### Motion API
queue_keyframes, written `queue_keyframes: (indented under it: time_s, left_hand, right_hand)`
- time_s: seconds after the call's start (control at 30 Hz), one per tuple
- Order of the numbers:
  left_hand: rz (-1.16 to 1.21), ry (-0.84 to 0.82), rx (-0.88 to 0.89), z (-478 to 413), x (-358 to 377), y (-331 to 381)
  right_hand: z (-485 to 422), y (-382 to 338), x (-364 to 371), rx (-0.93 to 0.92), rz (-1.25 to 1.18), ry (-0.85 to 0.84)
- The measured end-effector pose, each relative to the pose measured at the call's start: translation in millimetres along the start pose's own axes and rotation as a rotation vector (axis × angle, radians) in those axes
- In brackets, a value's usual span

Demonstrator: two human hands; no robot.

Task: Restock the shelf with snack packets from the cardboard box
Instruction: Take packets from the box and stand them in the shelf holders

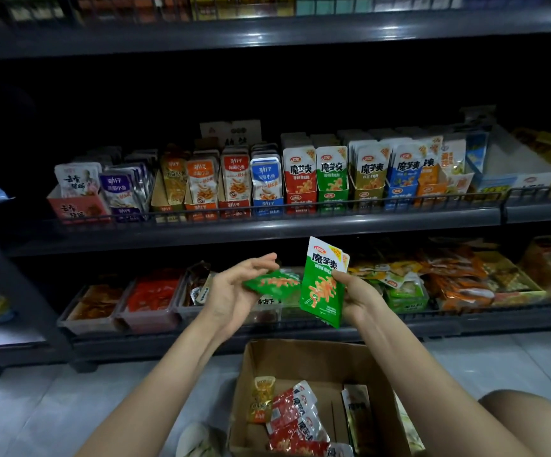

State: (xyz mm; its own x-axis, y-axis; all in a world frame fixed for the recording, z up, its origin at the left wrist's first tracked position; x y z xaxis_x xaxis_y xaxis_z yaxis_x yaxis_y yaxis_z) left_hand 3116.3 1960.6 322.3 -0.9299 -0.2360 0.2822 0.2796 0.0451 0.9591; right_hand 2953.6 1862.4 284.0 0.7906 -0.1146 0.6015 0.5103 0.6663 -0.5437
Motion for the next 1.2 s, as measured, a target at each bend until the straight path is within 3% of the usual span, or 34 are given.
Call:
queue_keyframes:
  time_s: [0.07,0.2,0.37,0.47,0.6,0.73,0.87,1.03,1.2]
  left_hand:
    - [-0.025,0.092,-0.020,-4.4,-0.3,0.9]
    - [-0.331,0.201,-0.104,-14.7,-0.8,-2.6]
    - [-0.447,0.023,-0.323,-16.8,5.2,4.1]
    - [-0.526,-0.107,-0.364,-18.3,15.0,10.9]
    - [-0.465,-0.093,-0.297,-33.2,34.1,9.8]
    - [-0.500,0.005,-0.204,-54.9,44.9,11.7]
    - [-0.599,0.090,-0.061,-77.3,53.8,20.4]
    - [-0.716,0.099,0.071,-109.8,67.1,24.2]
    - [-0.801,0.083,0.118,-142.4,67.7,26.5]
  right_hand:
    - [-0.4,-1.1,1.3,-0.030,0.032,-0.025]
    - [0.3,-7.4,3.9,-0.142,0.075,-0.070]
    - [7.2,-25.9,7.8,-0.281,0.184,-0.146]
    - [10.3,-35.6,17.7,-0.329,0.262,-0.199]
    - [14.7,-44.4,32.7,-0.361,0.341,-0.246]
    - [11.2,-59.3,37.2,-0.484,0.450,-0.228]
    - [4.3,-71.7,40.4,-0.478,0.446,-0.295]
    - [-16.2,-92.5,44.6,-0.598,0.455,-0.286]
    - [-31.3,-125.5,54.5,-0.608,0.659,-0.329]
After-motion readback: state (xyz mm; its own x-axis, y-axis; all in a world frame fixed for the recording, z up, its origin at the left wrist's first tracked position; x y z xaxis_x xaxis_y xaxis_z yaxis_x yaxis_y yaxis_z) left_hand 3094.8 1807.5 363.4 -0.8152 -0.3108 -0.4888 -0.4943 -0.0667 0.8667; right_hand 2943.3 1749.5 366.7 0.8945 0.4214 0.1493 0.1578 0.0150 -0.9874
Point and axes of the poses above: each hand's wrist, its own z-axis away from the middle knuckle, its own x-axis out of the palm, y = z × x, the point moved 3 cm from there along -z, towards the middle knuckle, and after that the axes turned 12 degrees about -z, right-handed, at the moved point
